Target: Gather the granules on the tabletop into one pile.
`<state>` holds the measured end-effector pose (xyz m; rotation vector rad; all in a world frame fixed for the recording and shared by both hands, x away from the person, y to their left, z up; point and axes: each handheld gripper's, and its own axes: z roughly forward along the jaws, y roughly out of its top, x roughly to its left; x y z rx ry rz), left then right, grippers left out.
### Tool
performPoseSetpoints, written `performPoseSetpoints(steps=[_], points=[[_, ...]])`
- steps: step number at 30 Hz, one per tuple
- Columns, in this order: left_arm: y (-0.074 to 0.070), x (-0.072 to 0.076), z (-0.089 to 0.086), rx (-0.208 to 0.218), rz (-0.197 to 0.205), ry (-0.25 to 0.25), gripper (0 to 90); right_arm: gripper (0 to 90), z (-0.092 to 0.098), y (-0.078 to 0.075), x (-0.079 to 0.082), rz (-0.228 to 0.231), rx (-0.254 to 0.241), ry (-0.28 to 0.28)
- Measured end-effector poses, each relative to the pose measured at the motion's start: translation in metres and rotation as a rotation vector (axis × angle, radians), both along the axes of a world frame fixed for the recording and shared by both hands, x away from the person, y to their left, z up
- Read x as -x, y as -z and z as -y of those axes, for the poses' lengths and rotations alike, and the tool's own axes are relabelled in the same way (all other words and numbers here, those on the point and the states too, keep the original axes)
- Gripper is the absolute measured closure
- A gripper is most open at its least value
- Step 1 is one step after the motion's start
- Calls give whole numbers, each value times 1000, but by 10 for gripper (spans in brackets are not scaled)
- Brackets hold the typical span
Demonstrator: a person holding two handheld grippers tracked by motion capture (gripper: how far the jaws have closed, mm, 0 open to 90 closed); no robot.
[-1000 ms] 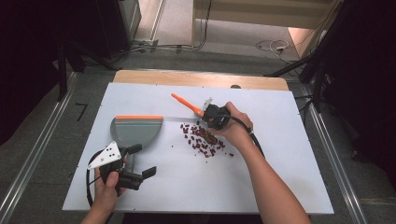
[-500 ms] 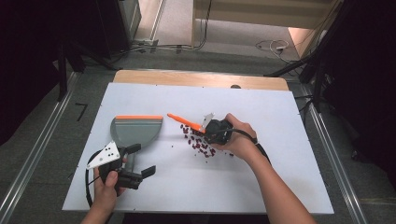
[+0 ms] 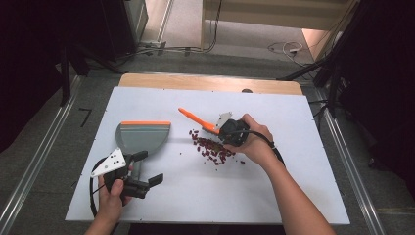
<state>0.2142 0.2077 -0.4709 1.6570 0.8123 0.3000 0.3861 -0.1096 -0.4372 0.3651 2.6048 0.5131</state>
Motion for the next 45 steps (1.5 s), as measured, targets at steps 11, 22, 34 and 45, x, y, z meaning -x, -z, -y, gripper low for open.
performPoseSetpoints(steps=[11, 22, 34, 45], points=[[1, 1, 1, 2, -1, 10, 3, 684, -47, 3, -29, 88, 27, -83], [0, 1, 1, 3, 2, 11, 3, 681, -58, 19, -17, 34, 76, -166], [1, 1, 2, -5, -1, 11, 3, 678, -42, 23, 12, 19, 88, -262], [0, 2, 3, -4, 0, 12, 3, 677, -33, 21, 28, -12, 108, -333]])
